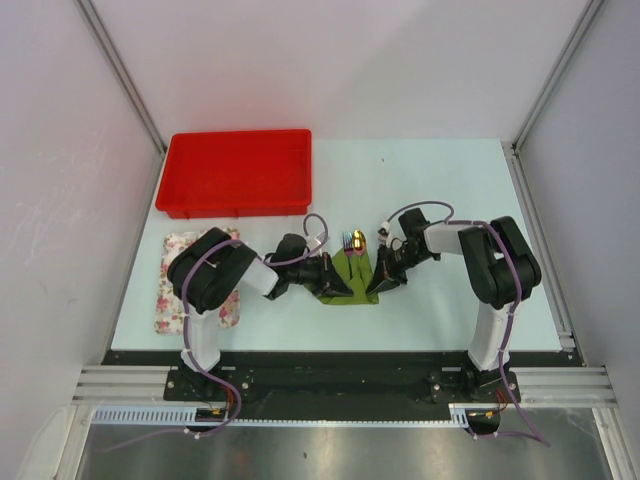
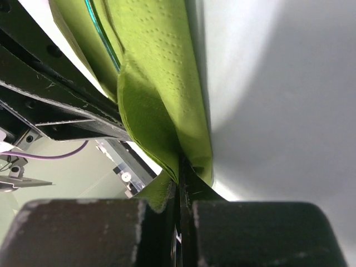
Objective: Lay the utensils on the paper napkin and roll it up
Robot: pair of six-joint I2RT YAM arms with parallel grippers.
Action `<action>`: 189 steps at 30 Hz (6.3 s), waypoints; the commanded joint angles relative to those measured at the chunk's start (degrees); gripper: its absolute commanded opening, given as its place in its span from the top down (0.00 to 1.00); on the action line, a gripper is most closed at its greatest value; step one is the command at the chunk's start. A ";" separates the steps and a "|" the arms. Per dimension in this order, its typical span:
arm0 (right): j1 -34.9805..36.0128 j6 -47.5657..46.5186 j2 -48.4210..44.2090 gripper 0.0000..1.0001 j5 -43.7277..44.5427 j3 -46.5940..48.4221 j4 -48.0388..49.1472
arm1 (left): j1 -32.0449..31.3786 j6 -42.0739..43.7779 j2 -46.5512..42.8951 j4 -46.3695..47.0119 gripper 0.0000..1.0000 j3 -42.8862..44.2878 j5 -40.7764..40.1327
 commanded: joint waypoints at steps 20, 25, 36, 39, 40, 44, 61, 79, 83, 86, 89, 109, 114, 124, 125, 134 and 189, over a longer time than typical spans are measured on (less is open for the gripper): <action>4.68 9.88 -0.36 1.00 -5.22 1.46 8.99 | -0.04 2.98 1.69 -3.58 1.00 2.98 -0.71; 4.42 9.36 1.49 1.00 -4.09 1.63 8.64 | -0.04 3.24 0.63 -3.31 0.99 2.81 -0.18; 3.63 9.01 3.43 1.00 -3.12 1.02 9.52 | 2.24 1.92 -5.87 -1.46 0.90 0.00 4.03; 3.45 8.92 3.43 1.00 -2.94 0.93 9.52 | 3.03 3.05 -7.45 -4.08 0.90 -0.88 4.65; 3.45 9.00 3.34 1.00 -2.94 0.93 9.52 | 3.12 4.28 -7.89 -5.84 0.90 -0.80 4.22; 3.63 9.36 2.81 1.00 -3.29 1.72 9.78 | 3.12 8.77 -6.67 -12.10 0.92 0.78 2.46; 4.86 13.58 2.20 1.00 -5.75 1.46 13.30 | 2.77 11.06 -1.74 -17.81 1.00 4.74 1.93; 5.21 13.49 4.04 0.47 -6.02 0.49 15.94 | 14.18 12.29 -11.49 -13.06 0.75 0.78 3.69; 5.30 13.40 4.31 0.31 -5.67 0.40 15.76 | 16.13 14.92 -12.90 -16.66 0.64 4.64 4.13; 5.65 13.31 4.22 0.32 -5.23 0.40 15.67 | 15.96 15.37 -12.38 -18.51 0.63 7.63 3.60; 5.65 13.40 4.13 0.31 -5.05 0.40 15.76 | 14.90 15.72 -10.80 -20.62 0.63 10.70 2.99; 5.65 13.22 3.96 0.37 -3.47 0.05 16.02 | 4.62 19.23 -2.27 -31.69 0.77 17.40 2.99; 5.39 13.22 3.43 0.38 -3.47 0.14 15.94 | 4.53 24.85 -2.01 -37.93 0.83 17.93 1.14; 4.68 9.28 -5.17 0.58 -1.28 3.03 11.90 | 4.62 27.32 -0.25 -39.70 0.94 18.72 -2.20; 4.68 8.66 -5.88 0.60 -0.14 3.47 10.50 | 4.62 27.24 -0.16 -39.44 0.94 18.72 -2.29; 7.84 1.89 -6.68 0.94 14.37 8.22 4.42 | 4.62 27.32 0.28 -38.56 0.96 18.72 -2.90; 11.36 -1.10 5.53 0.97 19.91 14.99 2.76 | 4.88 26.62 0.10 -37.68 0.99 16.96 -2.91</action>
